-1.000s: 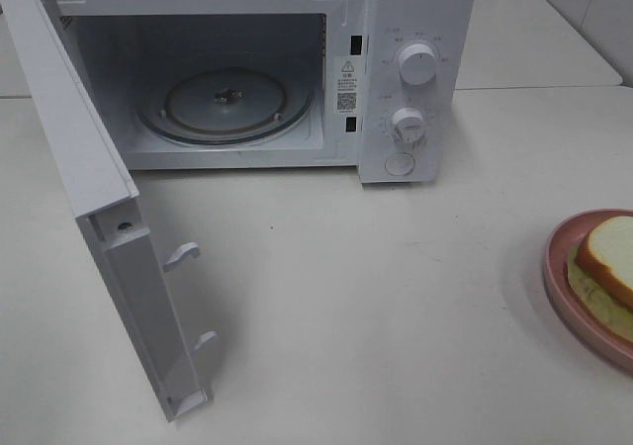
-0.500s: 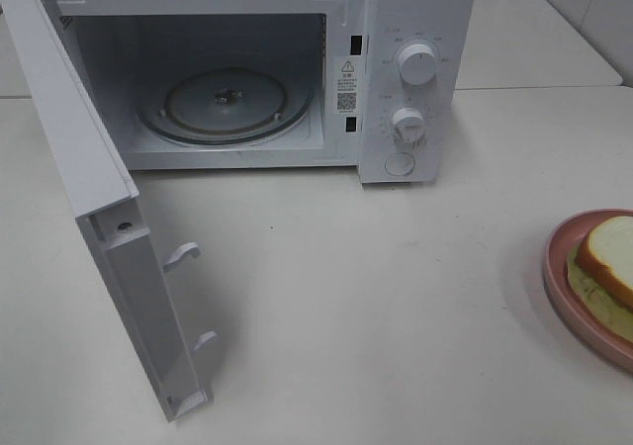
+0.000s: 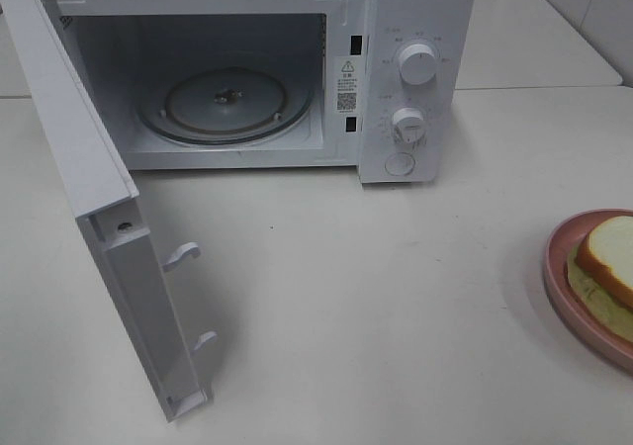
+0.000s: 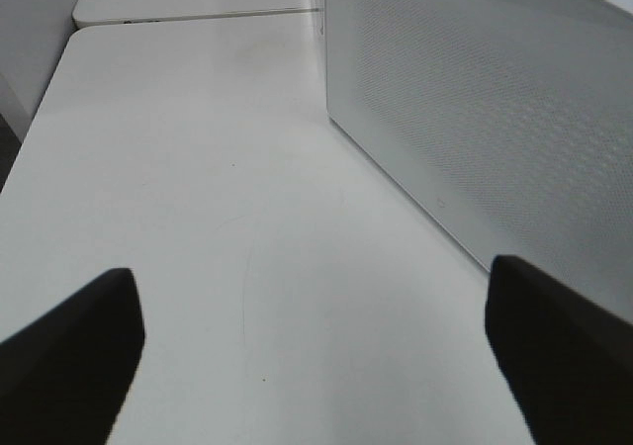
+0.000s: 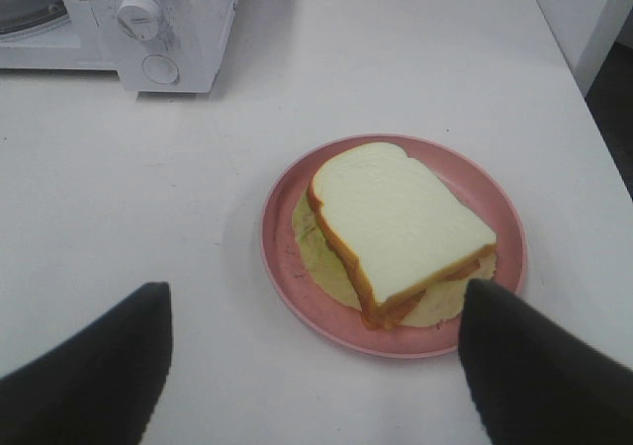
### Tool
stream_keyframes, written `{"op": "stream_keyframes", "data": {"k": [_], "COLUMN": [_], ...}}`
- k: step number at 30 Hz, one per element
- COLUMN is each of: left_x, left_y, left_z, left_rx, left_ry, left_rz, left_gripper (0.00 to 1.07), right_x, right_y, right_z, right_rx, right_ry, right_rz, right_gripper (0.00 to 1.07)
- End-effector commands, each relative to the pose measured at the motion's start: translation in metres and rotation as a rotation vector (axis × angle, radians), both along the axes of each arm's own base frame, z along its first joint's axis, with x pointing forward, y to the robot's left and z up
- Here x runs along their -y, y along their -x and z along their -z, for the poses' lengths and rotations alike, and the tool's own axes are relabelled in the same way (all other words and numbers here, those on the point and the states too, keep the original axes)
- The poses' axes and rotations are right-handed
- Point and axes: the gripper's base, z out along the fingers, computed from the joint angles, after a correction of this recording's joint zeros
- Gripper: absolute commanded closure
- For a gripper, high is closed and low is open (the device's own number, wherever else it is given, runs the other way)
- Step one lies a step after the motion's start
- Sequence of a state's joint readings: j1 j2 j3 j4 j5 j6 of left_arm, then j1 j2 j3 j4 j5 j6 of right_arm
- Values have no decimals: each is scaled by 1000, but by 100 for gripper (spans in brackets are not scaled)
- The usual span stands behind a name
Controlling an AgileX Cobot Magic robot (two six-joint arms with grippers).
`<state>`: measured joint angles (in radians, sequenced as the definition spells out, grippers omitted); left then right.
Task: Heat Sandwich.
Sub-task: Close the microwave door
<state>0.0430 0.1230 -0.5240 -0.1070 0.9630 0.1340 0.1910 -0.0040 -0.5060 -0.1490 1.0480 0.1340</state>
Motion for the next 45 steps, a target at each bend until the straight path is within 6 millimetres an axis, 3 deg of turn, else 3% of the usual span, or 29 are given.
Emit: {"op": "stream_keyframes", "data": {"k": [1,2,3,5,6,7,11,21,32,38,45], "left_x": [0,0,-1,-2,-2,-2,-5,-12,-18,-13,-3], "left_y": [-13,-13,-21,-30,-40,-40,-67,-117,-155,-177,-191], "left_z": [-7,-7,-8,-6,-3,-3,7,39,64,76,94], "left_rx": [24,24,22,24,27,27,52,145,296,375,351], "left_ry": [21,21,23,25,27,27,28,15,-31,-29,20], "left_rz": [-6,-6,-10,-16,-22,-22,-43,-95,-126,-57,45], "left_gripper": [42,42,56,70,84,84,106,106,106,106,106], "right_x": [0,0,0,0,0,0,0,0,0,0,0], "right_y": [3,3,3,3,3,3,3,3,3,3,3], "right_z": [1,1,1,1,1,1,1,1,1,1,1], "right_rx": [31,31,31,31,31,31,31,31,31,31,31], "right_ry": [3,3,3,3,3,3,3,3,3,3,3], "right_rz": [0,0,0,0,0,0,0,0,0,0,0], "right_gripper": [31,31,31,31,31,31,31,31,31,31,31]}}
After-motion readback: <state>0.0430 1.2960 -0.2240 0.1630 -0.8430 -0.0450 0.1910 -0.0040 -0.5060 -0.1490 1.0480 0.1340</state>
